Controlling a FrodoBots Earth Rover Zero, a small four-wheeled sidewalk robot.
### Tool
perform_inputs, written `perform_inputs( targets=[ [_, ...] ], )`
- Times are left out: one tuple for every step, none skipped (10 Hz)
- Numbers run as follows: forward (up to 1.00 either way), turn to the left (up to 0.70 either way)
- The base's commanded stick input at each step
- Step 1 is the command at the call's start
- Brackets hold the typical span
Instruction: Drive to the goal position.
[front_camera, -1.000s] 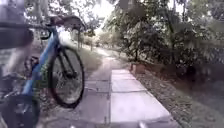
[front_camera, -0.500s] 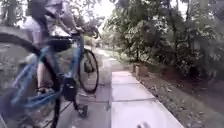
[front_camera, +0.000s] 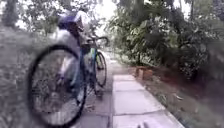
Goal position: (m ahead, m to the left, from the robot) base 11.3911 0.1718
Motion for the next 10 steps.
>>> perform_inputs(
  targets=[
    [0.70, -0.07],
    [0.70, -0.08],
    [0.70, -0.13],
    [0.70, -0.14],
    [0.70, -0.14],
    [0.70, -0.14],
    [0.70, -0.14],
    [0.70, -0.14],
    [0.70, -0.10],
    [0.70, -0.13]
  ],
)
